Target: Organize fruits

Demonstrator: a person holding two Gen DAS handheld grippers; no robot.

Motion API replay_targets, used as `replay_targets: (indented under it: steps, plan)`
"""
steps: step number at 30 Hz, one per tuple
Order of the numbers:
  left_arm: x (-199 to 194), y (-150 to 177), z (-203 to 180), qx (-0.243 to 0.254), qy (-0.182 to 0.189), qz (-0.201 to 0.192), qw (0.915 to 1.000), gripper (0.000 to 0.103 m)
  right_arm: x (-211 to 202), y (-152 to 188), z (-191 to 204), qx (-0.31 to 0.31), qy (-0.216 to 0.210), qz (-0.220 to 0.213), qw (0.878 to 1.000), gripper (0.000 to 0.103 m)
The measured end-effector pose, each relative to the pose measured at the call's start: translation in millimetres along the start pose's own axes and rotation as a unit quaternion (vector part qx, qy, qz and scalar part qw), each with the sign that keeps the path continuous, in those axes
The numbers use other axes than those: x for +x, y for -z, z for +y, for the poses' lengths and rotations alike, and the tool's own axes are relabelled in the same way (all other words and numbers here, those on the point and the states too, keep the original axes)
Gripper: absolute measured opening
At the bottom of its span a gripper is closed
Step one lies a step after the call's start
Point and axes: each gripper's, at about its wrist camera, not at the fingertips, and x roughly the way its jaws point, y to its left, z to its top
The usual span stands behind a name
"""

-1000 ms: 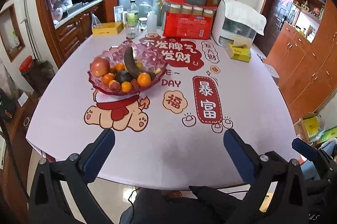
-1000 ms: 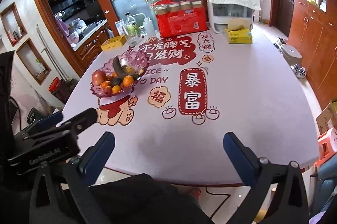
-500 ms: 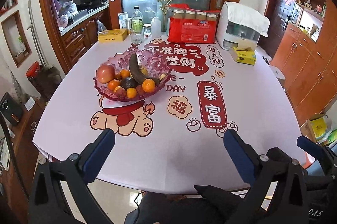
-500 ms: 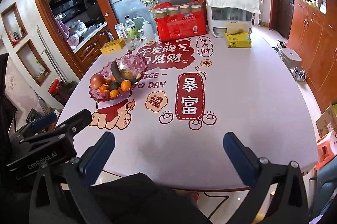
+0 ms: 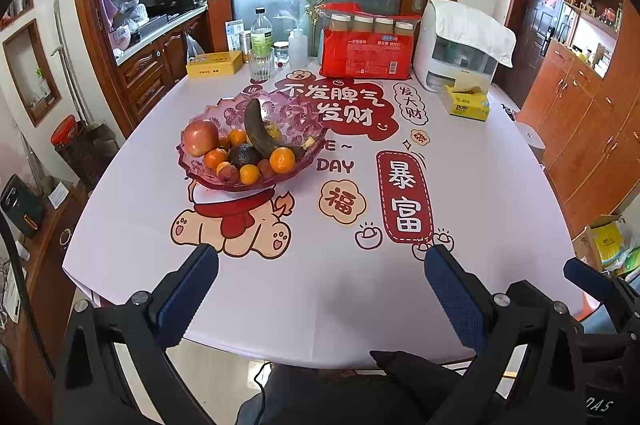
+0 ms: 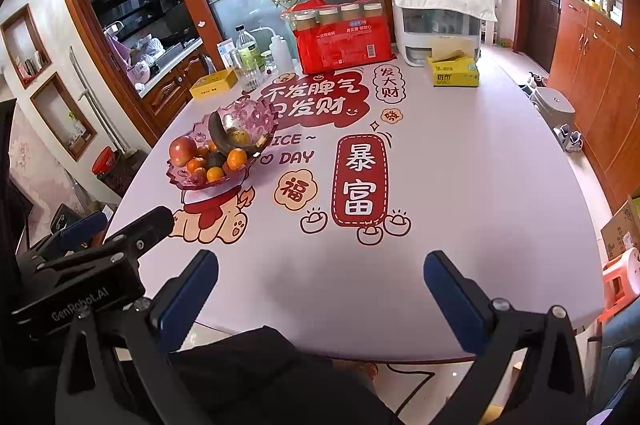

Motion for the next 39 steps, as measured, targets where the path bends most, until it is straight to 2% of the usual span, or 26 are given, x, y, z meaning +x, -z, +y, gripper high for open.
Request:
replay_targets:
  steps: [39]
  plan:
    - [12, 0, 1, 0.001, -0.002, 0.012, 0.9999, 0.102, 10, -5, -10, 0.005, -0.001, 0.009, 1.000, 0.103]
